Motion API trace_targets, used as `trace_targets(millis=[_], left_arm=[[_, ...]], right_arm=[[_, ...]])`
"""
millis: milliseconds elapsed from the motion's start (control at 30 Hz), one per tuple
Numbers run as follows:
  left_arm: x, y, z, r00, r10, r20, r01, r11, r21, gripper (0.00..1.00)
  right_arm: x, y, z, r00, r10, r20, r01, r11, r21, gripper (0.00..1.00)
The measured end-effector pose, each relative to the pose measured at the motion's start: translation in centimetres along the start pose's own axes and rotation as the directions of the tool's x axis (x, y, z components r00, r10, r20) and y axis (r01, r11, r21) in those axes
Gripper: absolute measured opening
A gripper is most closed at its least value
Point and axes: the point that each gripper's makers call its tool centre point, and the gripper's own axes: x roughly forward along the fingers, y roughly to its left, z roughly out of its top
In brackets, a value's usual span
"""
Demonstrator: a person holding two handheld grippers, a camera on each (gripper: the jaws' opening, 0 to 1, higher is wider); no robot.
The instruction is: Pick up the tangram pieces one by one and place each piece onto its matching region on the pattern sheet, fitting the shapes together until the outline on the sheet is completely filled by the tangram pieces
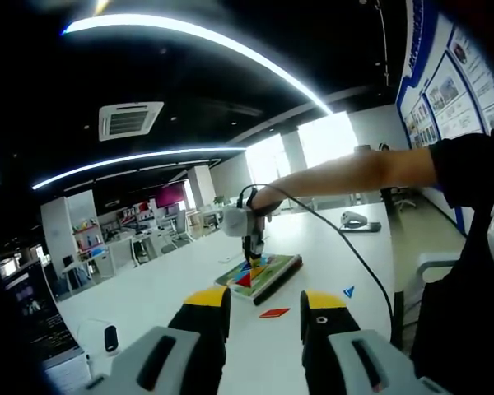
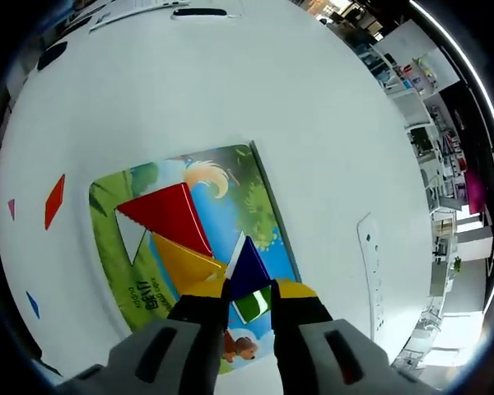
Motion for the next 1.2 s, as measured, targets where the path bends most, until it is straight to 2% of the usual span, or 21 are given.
trace_targets(millis=[667, 967, 1200], left_arm=[[0.0, 0.2, -0.1, 1.000, 0.002, 0.001, -0.002, 1.000, -0.003, 0.35], [0.0, 0.2, -0.1, 1.000, 0.001, 0.001, -0.001, 1.000, -0.003, 0.35], [0.0, 0.2, -0.2, 1.000, 0.003, 0.000, -0.003, 1.000, -0.005, 0.35]], right_arm=[[-0.2, 0.3, 0.6, 1.000, 0.016, 0.026, -0.017, 0.999, 0.038, 0.22], [-0.4, 0.0, 0.3, 1.000, 0.004, 0.031, -0.006, 0.998, 0.055, 0.28], [-1.2, -0.7, -0.9, 1.000, -0.009, 0.018, 0.008, 0.998, 0.058, 0.28]])
